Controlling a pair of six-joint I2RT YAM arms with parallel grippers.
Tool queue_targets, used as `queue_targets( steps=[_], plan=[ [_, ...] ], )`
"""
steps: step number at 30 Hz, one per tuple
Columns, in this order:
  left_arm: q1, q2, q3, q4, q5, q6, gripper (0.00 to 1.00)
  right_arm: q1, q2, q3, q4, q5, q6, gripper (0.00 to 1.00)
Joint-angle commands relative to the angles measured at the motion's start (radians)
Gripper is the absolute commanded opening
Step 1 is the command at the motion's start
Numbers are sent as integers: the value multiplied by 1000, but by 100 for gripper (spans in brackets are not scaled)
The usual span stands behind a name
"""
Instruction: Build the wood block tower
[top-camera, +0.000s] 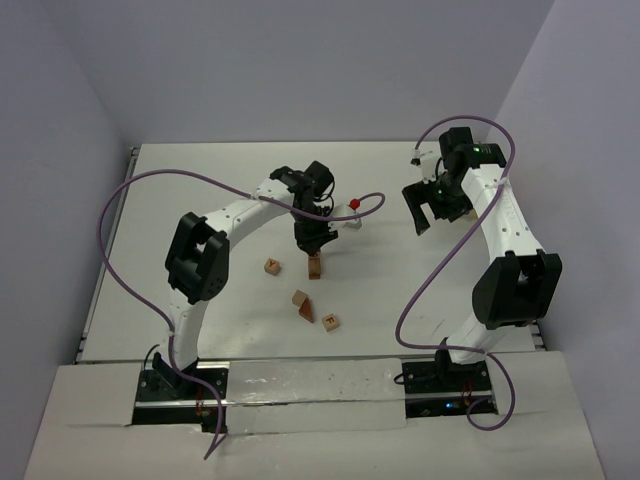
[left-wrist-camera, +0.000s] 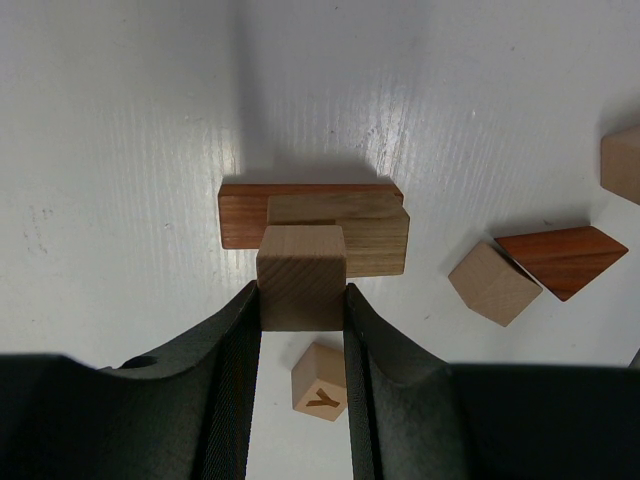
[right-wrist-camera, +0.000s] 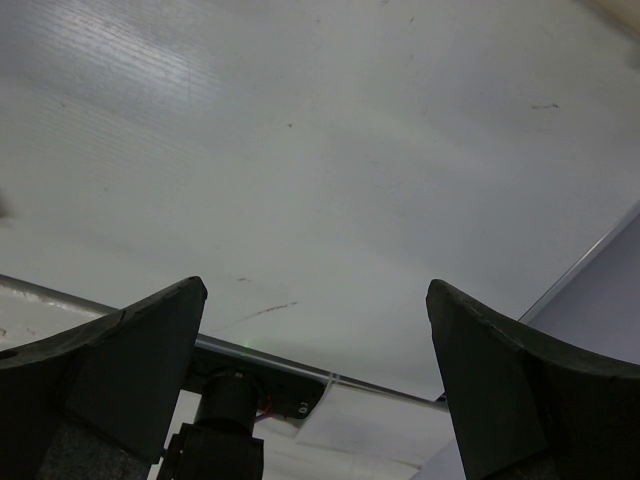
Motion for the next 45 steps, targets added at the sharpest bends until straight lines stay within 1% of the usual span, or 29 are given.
queue_targets(
  steps=[1, 7, 11, 15, 19, 22, 28, 32, 33, 34, 36, 39, 41, 42, 45],
  plan=[
    [-8, -3, 9, 11, 29, -5, 25, -8, -3, 34, -13, -4, -5, 100],
    [-8, -5, 2, 6, 30, -1, 29, -8, -3, 37, -12, -2, -5, 100],
    [-8, -5, 2, 0, 31, 2, 36, -8, 0, 39, -12, -2, -7, 100],
    [-8, -11, 0, -1, 30, 2, 39, -8, 5, 43, -15, -2, -9, 100],
    [-8, -25, 1, -6, 32, 5, 49, -8, 11, 48, -16, -6, -9, 100],
    [-8, -28, 6, -13, 34, 10, 53, -7, 14, 52, -17, -8, -8, 100],
    [-9, -50, 32, -38, 32, 15, 53, -7, 12, 57, -18, -6, -9, 100],
    [-8, -148, 64, -86, 27, 31, 52, -7, -2, 74, -19, -11, -15, 100],
    [-8, -193, 58, -100, 24, 39, 53, -7, -9, 79, -18, -20, -19, 100],
    [-8, -248, 50, -105, 21, 44, 53, -6, -15, 83, -17, -32, -22, 100],
    [-6, -305, 23, -104, 15, 43, 54, -3, -29, 89, -9, -41, -26, 100],
    [5, -425, -39, -89, 18, 30, 54, 17, -78, 79, 38, -57, -49, 100],
    [50, -464, -71, -72, 48, 1, 54, 41, -112, 44, 81, -54, -66, 100],
    [52, -464, -71, -72, 65, -19, 54, 55, -123, 30, 82, -51, -74, 100],
    [189, -478, -89, -55, 159, -123, 53, 111, -150, -17, 118, -43, -101, 99]
  ],
)
